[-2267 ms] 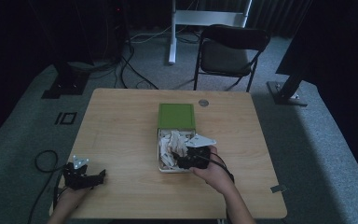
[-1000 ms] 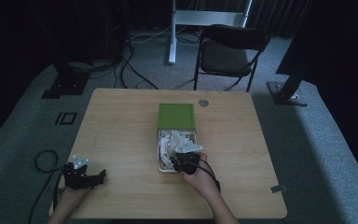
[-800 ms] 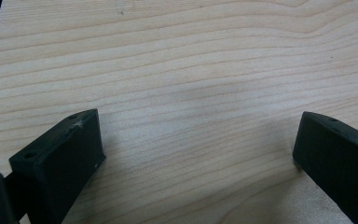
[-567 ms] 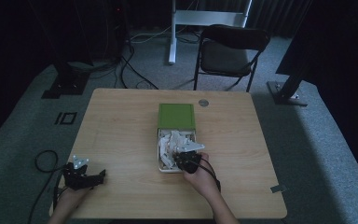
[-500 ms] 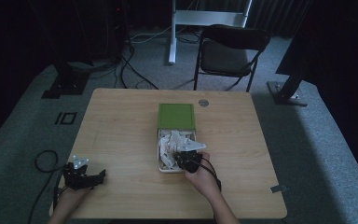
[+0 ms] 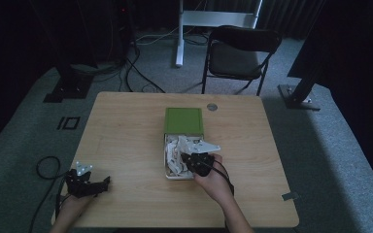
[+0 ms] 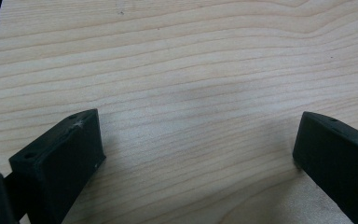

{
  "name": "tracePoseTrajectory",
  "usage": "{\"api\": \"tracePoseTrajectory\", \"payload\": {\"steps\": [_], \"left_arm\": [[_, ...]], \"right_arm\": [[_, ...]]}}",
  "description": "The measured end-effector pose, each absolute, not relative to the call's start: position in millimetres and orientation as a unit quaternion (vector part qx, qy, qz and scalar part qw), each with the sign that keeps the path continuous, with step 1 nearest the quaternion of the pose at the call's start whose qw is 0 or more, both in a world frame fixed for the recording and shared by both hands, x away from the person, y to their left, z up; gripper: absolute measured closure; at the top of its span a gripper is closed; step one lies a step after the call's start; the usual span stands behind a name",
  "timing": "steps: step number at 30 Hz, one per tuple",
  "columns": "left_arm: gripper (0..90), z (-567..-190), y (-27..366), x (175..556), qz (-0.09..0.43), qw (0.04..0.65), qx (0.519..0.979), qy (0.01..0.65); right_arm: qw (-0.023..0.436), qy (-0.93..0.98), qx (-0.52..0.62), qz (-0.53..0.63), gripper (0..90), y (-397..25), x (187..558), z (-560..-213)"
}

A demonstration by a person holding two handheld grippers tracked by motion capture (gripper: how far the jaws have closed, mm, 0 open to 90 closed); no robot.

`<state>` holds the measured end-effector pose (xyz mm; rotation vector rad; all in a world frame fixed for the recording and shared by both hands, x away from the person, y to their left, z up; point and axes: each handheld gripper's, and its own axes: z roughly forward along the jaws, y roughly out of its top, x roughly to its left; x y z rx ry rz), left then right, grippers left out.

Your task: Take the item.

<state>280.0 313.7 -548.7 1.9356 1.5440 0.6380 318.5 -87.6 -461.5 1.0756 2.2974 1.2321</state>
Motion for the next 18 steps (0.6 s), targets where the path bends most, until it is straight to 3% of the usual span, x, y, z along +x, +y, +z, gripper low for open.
{"api": "tracePoseTrajectory", "payload": {"steps": [18], "left_arm": [[2.3,-548.6,313.7,280.0,0.238,0.287,0.725,0.578]], "right_arm": [[0.176,0.783,0.369,0.468,88.5,-111.0,319.6,-422.2]]}}
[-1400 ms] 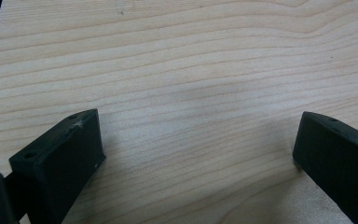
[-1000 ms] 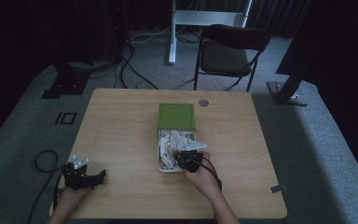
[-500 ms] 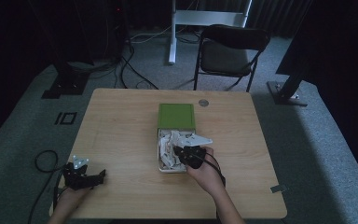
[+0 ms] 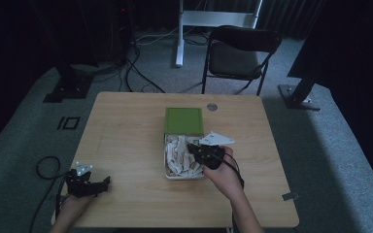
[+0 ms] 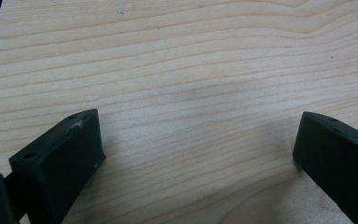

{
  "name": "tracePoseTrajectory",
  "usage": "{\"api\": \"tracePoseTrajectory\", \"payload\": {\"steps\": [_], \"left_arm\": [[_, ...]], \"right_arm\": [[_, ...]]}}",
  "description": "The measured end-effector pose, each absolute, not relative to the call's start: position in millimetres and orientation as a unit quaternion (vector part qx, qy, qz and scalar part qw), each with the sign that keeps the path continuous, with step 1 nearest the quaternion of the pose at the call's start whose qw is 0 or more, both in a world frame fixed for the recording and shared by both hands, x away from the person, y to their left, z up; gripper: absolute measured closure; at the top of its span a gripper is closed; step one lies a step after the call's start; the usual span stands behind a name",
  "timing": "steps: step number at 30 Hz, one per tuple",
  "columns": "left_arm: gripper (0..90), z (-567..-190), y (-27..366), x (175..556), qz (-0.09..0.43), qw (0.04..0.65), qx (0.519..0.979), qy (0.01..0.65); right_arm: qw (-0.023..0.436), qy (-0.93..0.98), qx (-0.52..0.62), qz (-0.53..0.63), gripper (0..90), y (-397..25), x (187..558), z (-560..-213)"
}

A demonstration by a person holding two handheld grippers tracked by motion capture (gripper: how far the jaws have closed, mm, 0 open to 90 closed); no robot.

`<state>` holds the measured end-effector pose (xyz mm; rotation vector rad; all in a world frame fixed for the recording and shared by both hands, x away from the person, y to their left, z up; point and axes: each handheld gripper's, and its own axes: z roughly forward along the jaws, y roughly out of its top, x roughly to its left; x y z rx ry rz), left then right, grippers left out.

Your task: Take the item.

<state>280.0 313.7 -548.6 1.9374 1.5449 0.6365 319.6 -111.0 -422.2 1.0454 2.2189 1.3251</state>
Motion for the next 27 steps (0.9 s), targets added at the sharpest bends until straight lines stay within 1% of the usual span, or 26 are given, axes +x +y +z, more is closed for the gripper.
{"api": "tracePoseTrajectory", "payload": {"steps": [9,13,21,27], "left_arm": [[2.3,-548.6,313.8,280.0,0.239,0.288,0.725,0.578],[2.3,-548.6,314.0,280.1,0.239,0.287,0.726,0.577],[2.3,-548.5,313.8,280.0,0.239,0.287,0.726,0.578],[2.4,-548.6,313.8,280.0,0.239,0.288,0.725,0.578]], "right_arm": [[0.193,0.770,0.380,0.476,88.5,-131.7,323.8,-410.2],[0.205,0.758,0.394,0.477,88.5,-147.8,328.2,-405.4],[0.225,0.741,0.417,0.475,88.3,-174.1,338.3,-405.3],[0.237,0.732,0.436,0.467,88.3,-189.3,350.2,-412.0]]}}
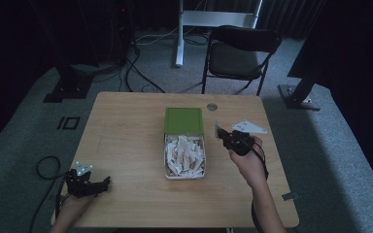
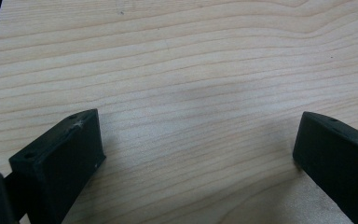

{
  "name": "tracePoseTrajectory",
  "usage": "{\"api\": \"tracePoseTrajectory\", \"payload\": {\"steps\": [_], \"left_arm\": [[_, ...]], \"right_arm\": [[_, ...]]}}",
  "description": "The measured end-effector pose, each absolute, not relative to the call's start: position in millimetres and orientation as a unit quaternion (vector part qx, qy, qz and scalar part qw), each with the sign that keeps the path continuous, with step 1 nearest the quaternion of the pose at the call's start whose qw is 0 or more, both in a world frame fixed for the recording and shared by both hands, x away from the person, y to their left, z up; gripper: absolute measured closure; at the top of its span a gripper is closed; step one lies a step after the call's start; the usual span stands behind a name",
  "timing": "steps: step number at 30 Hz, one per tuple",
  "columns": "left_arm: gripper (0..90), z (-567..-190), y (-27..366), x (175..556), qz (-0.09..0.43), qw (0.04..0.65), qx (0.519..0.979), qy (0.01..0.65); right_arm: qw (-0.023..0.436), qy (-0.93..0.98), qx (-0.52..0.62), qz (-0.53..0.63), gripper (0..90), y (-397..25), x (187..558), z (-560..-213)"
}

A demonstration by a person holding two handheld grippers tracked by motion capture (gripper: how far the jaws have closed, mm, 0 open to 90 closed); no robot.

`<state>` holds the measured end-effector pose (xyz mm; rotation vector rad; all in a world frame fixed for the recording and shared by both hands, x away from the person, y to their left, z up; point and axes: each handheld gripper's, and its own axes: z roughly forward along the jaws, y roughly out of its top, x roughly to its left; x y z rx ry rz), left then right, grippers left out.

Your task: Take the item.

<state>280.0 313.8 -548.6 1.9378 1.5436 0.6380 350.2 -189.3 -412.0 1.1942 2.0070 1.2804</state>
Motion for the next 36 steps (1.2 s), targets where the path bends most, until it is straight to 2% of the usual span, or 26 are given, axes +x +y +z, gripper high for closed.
{"api": "tracePoseTrajectory", "payload": {"steps": [12,23,36], "left_arm": [[2.3,-548.6,313.8,280.0,0.238,0.288,0.725,0.578],[2.3,-548.6,313.8,280.0,0.238,0.287,0.725,0.578],[2.4,-548.6,313.7,279.9,0.239,0.288,0.725,0.578]], "right_arm": [[0.232,0.719,0.483,0.442,88.3,-205.7,379.1,-451.0],[0.247,0.702,0.513,0.428,88.2,-214.7,407.5,-488.9],[0.212,0.702,0.534,0.420,88.2,-212.7,437.1,-518.1]]}}
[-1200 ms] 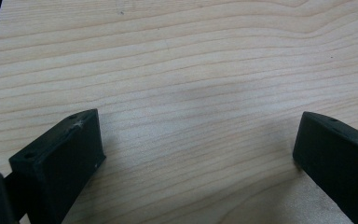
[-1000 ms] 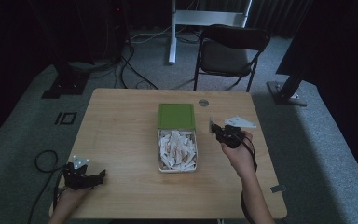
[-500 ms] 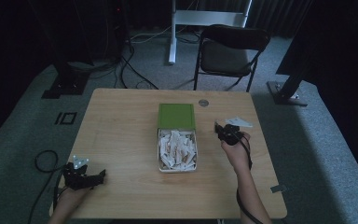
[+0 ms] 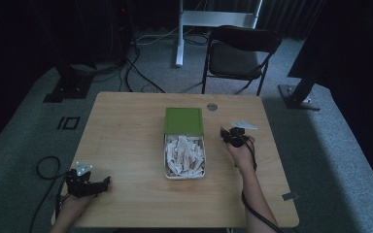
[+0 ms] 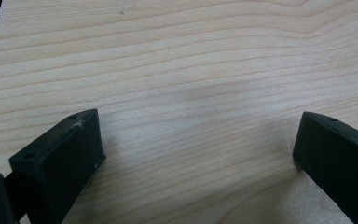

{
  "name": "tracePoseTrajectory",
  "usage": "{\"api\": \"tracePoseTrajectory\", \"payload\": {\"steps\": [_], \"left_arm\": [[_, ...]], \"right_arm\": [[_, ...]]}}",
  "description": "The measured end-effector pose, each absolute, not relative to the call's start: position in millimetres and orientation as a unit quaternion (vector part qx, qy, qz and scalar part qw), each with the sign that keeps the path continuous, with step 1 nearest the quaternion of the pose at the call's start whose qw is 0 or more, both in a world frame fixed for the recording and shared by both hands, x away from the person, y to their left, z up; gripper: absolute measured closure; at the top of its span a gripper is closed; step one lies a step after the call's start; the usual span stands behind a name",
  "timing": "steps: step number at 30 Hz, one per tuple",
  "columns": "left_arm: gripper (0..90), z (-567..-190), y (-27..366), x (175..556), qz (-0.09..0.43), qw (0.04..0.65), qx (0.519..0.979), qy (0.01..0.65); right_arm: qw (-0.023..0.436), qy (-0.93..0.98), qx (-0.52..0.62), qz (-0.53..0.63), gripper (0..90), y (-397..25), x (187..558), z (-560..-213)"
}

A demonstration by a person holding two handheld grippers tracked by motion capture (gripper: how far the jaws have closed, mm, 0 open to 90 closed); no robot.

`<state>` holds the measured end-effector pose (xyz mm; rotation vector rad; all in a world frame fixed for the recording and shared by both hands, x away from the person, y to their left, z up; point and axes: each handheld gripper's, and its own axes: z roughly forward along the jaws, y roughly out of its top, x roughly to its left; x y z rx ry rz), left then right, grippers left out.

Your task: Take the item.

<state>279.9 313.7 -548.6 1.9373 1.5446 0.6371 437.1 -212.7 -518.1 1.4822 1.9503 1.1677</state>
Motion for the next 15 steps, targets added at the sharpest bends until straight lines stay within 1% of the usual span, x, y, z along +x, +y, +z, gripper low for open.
{"api": "tracePoseTrajectory", "payload": {"steps": [8,15], "left_arm": [[2.3,-548.6,313.7,280.0,0.238,0.288,0.725,0.578],[2.3,-548.6,313.7,279.9,0.238,0.287,0.725,0.578]], "right_arm": [[0.208,0.698,0.546,0.414,87.1,-210.4,450.6,-527.3],[0.208,0.692,0.571,0.390,86.8,-221.3,457.2,-530.5]]}}
